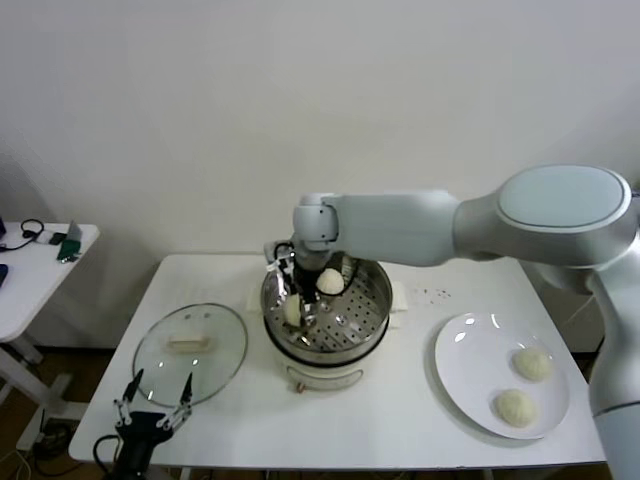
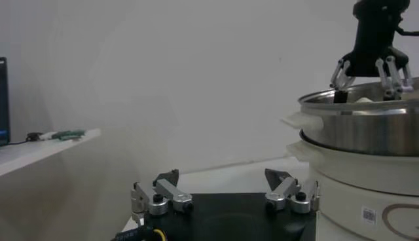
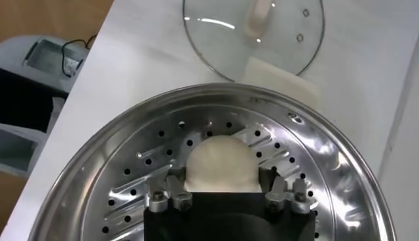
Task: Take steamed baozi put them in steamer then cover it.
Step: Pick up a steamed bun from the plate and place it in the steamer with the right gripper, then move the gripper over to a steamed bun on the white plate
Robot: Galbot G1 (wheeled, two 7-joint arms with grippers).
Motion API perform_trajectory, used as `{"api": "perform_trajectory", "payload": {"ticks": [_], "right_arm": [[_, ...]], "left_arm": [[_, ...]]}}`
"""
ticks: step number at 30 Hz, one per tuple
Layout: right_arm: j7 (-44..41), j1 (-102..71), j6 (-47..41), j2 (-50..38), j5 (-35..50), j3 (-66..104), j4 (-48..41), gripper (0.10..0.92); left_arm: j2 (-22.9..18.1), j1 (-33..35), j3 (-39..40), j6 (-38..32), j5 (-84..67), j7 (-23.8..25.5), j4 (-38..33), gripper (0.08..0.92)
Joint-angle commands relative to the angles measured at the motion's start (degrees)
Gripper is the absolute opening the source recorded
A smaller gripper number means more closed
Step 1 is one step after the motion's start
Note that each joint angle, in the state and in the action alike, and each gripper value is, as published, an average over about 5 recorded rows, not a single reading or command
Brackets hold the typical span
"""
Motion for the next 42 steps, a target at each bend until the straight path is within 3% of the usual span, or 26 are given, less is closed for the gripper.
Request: {"api": "perform_trajectory", "payload": {"ticks": [1, 9, 21, 30, 42], "right_arm": [[0.3, -1.3, -0.1, 0.3, -2.1, 0.6, -0.5, 0.814], [-1.2, 3.2, 0.7, -4.3, -1.0, 2.4, 2.9, 0.823], [-8.1, 16.6, 5.4, -25.9, -2.8, -1.0, 18.0, 0.823], [-8.7, 14.1, 7.1, -45.8, -16.0, -2.1, 28.1, 0.823], [-11.3, -13.6, 11.2, -61.6, -36.5, 15.5, 24.2, 0.823]], "left_arm": [[-0.1, 0.0, 0.0, 0.0, 0.0, -0.1, 0.1, 0.823], [-0.1, 0.0, 0.0, 0.1, 0.1, -0.1, -0.1, 0.823], [-0.6, 0.4, 0.4, 0.1, 1.1, -0.1, -0.1, 0.823], [-0.6, 1.0, -0.3, 0.1, 1.1, -0.1, -0.4, 0.823], [-2.7, 1.6, 0.2, 1.0, 3.0, 0.7, -1.1, 0.823]]}}
